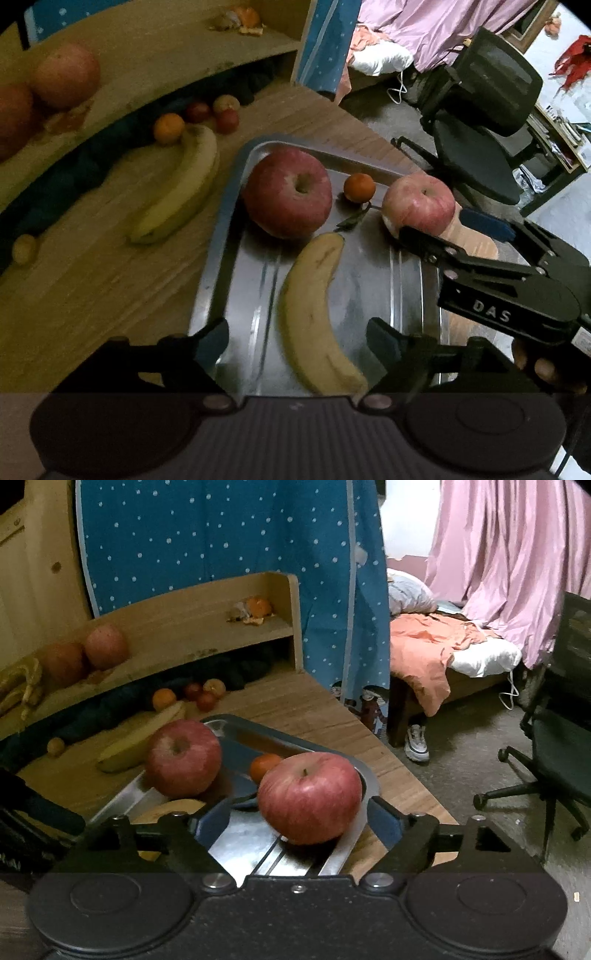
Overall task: Organize fruits
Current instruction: 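Lower the banana onto the tray with the left tool while the right tool releases the apple there, then move both tools away from the tray toward the fruit by the shelf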
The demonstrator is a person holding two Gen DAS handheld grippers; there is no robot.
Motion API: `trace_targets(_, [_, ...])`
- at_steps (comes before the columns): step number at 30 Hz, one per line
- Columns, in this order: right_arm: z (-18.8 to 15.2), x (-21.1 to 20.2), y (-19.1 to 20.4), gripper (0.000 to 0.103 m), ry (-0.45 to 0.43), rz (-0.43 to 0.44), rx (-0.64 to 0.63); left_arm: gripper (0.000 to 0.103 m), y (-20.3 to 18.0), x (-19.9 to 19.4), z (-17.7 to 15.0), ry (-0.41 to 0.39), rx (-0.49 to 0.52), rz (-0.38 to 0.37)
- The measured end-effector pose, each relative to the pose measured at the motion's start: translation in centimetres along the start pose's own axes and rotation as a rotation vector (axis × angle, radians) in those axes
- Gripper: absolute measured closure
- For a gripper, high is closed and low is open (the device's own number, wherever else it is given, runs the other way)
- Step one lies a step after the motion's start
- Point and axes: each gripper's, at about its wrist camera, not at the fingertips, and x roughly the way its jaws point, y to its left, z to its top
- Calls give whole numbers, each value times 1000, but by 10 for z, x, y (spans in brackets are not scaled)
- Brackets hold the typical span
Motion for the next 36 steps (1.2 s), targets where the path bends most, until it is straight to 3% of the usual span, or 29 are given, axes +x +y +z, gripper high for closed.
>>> trace_targets(6, [-13, -34, 19, 1, 7, -59, 35, 4, 17, -26, -18, -31, 6, 25])
trace_targets(16, [-47, -91, 64, 1, 168, -169, 114, 0, 72, -60, -63, -40, -42, 106])
trace_targets(26, [-66, -103, 99, 1, 467, -130, 169, 0, 117, -79, -105, -9, -120, 191])
trace_targets(36, [-40, -104, 141, 1, 460, -22, 19, 0, 139, -93, -121, -19, -188, 221])
